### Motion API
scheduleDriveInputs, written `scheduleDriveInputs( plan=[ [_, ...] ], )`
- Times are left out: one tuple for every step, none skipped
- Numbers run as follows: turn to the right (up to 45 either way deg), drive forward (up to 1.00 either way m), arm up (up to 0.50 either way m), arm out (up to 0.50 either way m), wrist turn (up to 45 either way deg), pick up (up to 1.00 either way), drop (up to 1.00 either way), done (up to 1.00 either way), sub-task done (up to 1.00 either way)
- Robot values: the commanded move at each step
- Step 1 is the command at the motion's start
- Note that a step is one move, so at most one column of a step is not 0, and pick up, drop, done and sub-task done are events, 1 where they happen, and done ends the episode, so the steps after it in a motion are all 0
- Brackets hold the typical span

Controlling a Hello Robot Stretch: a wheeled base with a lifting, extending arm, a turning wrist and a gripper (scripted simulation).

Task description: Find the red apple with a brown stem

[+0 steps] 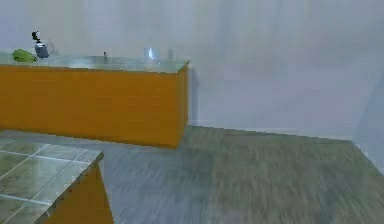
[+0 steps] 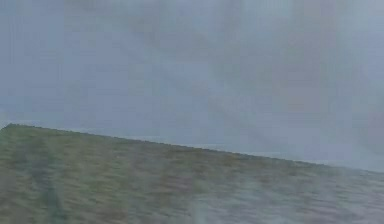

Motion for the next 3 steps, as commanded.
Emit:
scheduleDriveInputs(
  plan=[
    [-45.0, 0.00, 0.00, 0.00, 0.0, 0.00, 0.00, 0.00, 0.00],
    [-3.0, 0.00, 0.00, 0.00, 0.0, 0.00, 0.00, 0.00, 0.00],
    [0.0, 0.90, 0.00, 0.00, 0.0, 0.00, 0.00, 0.00, 0.00]
  ],
)
